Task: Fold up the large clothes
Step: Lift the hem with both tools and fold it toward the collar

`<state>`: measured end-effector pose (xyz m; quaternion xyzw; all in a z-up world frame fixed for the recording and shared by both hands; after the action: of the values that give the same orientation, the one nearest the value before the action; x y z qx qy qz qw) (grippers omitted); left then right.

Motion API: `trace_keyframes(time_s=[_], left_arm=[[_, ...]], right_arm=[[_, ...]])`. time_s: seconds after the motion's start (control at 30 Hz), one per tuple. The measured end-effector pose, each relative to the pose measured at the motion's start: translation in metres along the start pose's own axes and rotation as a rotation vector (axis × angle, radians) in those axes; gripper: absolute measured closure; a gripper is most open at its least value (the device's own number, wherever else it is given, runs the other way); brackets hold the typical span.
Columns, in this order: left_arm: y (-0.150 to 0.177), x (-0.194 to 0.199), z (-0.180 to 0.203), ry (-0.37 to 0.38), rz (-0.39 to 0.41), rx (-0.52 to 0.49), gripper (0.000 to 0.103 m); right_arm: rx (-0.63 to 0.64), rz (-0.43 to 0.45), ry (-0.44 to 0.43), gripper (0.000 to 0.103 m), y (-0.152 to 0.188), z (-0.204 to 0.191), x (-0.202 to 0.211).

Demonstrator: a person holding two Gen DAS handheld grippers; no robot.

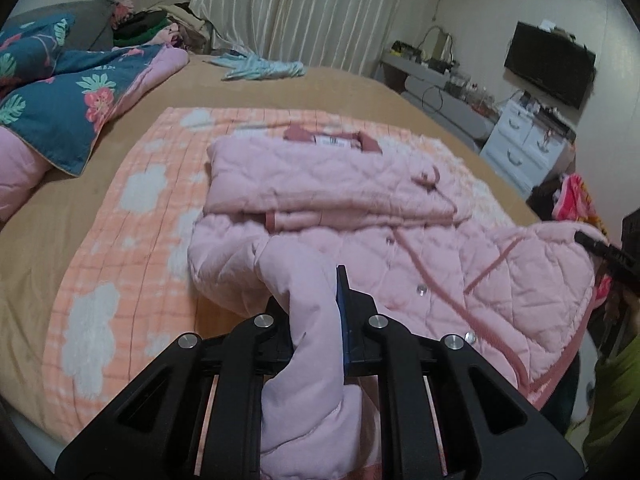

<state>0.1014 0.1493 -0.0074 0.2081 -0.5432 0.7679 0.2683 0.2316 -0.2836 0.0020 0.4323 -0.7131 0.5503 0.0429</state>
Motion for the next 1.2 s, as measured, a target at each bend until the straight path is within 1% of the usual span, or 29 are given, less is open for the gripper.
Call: trace_keyframes(time_s=[0.2,0.4,0.8,1.0,1.2], left_arm=[[-0.028,0.004,-0.008,-0.003,0.059,0.024,0.096],[-0.052,0.01,-0.016,-0.012,0.11,0.049,0.096],[-0.089,0.019,-0.03,-0.025,0.178,0.074,0.096],[-0.108,0.02,-0.032,-0.041,0.196,0.071,0.096],[-0.126,0.011,-0.033,-0.075,0.193,0.062,0.096]], right_arm=[[-0.061,0.043,-0.006,0.084,-0.023,0.01,-0.002],[-0.081,0.084,0.0,0.084,-0.043,0.012,-0.003],[-0.107,0.143,0.011,0.084,-0.081,0.008,-0.002],[-0.1,0.161,0.017,0.085,-0.104,0.002,-0.005],[-0.121,0.148,0.044,0.085,-0.125,0.005,-0.019]])
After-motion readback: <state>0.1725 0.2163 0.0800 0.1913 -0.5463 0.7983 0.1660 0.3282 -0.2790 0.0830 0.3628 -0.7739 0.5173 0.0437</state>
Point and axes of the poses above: each gripper's, at about its wrist camera, not at the fingertips, and x roughly against the way its jaws point, z to its right, y to its underside, the point moved 7 cm from there along -x, roughly the way its jaws point, and after that the axes turned 7 degrees about y, right-handed, at the moved point
